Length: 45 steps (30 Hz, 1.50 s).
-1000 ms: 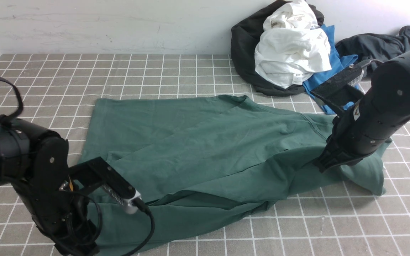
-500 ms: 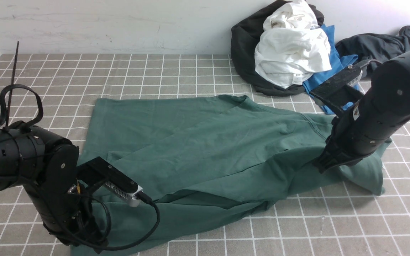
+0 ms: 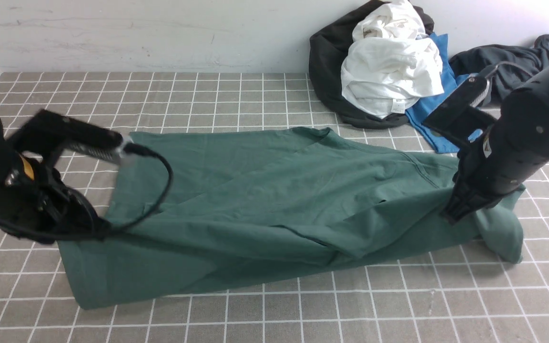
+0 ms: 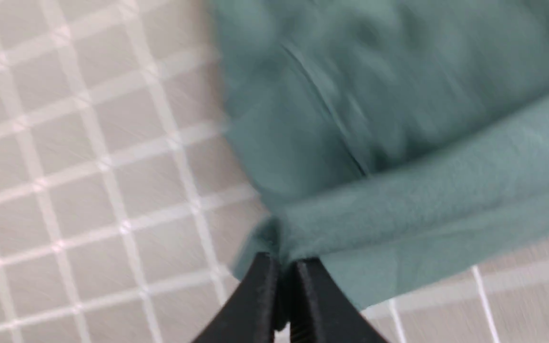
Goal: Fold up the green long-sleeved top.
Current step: Use both arms to drag the lower edge of the fabric forward and fold it over the upper edge
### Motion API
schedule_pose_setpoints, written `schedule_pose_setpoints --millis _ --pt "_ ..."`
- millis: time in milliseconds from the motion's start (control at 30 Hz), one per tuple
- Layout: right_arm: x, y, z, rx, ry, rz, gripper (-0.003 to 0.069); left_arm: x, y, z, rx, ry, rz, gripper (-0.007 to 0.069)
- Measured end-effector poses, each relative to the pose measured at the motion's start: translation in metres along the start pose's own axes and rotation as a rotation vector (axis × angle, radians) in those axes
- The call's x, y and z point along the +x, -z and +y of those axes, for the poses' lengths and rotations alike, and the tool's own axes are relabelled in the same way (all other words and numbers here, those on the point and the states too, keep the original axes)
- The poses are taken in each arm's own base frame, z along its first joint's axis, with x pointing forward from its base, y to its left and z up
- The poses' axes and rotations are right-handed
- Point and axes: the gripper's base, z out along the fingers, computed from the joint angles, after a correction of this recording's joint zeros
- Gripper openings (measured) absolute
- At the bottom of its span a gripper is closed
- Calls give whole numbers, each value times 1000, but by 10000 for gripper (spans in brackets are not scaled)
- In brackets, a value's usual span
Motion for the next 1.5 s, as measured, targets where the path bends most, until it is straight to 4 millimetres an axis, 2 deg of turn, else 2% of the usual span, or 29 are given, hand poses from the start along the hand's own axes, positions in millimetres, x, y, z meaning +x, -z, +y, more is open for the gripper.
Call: schedule_pose_setpoints --millis 133,233,267,367,400,467,533,600,633,800,933,967,1000,1033,1067,1133,1200,1267,1300,1367,1400,1433,1500 --pt "1 -9 -24 65 3 -90 -5 -36 -6 27 -34 83 -37 13" --pt "2 -16 -32 86 9 -127 -5 -55 -14 37 -41 108 -45 13" --pt "0 -24 -36 97 17 -160 -5 -70 -23 42 -43 117 -51 13" --pt "-4 -39 -36 100 28 -201 -5 -94 -40 47 -46 120 -60 13" --pt "-6 -45 -35 102 34 -219 -5 -107 -51 49 -47 119 -71 13" --pt "-9 -54 -34 98 41 -226 -5 -118 -61 50 -48 119 -80 13" --pt "-15 -73 -37 94 33 -226 -5 -138 -86 53 -51 117 -87 13" --pt "-18 -78 -42 100 26 -227 -5 -146 -98 55 -53 115 -85 13" --pt "-22 -87 -51 108 -3 -225 -5 -153 -111 56 -55 113 -83 13" --pt "-38 -104 -67 121 -79 -230 6 -166 -141 59 -69 116 -89 15" --pt "-47 -110 -74 120 -144 -219 73 -171 -158 60 -82 126 -88 53" --pt "-50 -111 -80 120 -197 -205 131 -172 -163 60 -84 130 -86 92" --pt "-51 -110 -82 119 -225 -196 158 -173 -166 60 -84 137 -89 129" --pt "-52 -109 -83 119 -239 -191 171 -173 -167 61 -86 139 -92 144" --pt "-54 -103 -89 122 -297 -171 218 -174 -168 61 -89 152 -107 209" --pt "-59 -92 -97 126 -374 -148 252 -177 -163 63 -94 171 -134 281" --pt "-62 -85 -101 123 -412 -139 256 -179 -158 63 -95 177 -149 305" --pt "-71 -66 -101 78 -452 -117 221 -185 -132 64 -97 186 -202 322" --pt "-72 -64 -101 78 -446 -116 216 -187 -127 64 -98 187 -212 321" --pt "-86 -56 -79 -51 -371 -131 123 -193 -90 57 -95 169 -285 273" --pt "-88 -55 -75 -64 -344 -133 106 -193 -87 55 -93 164 -290 267" --pt "-92 -56 -67 -116 -326 -146 81 -193 -76 52 -91 153 -309 242" --pt "-108 -66 -34 -273 -210 -200 13 -190 -48 34 -75 88 -362 156"
